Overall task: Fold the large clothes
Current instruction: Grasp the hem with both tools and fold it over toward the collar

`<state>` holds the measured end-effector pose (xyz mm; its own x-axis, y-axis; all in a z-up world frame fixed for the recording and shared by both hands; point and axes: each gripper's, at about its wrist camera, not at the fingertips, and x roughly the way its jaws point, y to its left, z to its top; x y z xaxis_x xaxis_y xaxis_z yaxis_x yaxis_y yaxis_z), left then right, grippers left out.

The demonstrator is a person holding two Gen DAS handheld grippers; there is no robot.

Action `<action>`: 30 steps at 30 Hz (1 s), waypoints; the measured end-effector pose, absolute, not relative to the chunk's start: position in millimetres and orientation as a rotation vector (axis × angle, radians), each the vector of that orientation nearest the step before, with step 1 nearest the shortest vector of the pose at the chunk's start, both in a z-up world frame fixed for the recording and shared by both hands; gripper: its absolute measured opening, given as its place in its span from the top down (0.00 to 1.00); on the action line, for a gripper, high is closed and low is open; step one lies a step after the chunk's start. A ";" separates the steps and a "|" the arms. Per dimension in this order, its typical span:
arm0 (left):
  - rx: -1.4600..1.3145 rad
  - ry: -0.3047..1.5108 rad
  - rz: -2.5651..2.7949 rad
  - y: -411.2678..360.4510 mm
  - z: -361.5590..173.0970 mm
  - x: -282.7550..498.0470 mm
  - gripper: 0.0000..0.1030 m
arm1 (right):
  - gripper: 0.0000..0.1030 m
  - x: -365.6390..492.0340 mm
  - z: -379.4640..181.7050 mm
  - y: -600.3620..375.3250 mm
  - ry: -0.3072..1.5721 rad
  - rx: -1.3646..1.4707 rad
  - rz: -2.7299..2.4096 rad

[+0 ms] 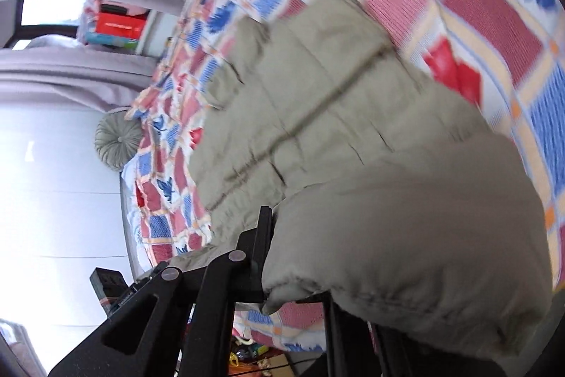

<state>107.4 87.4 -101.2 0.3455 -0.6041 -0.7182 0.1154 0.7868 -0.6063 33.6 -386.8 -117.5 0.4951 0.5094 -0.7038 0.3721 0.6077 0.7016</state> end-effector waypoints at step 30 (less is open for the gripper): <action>-0.292 1.097 -0.207 5.7 -218.5 340.3 0.86 | 0.89 303.5 -211.6 -387.8 1.083 0.691 -0.060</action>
<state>340.3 5.7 -218.5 0.4429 -0.3066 -0.8425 0.0206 0.9429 -0.3323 303.5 -387.8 -211.6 0.4883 0.2807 -0.8263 0.3702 0.7908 0.4874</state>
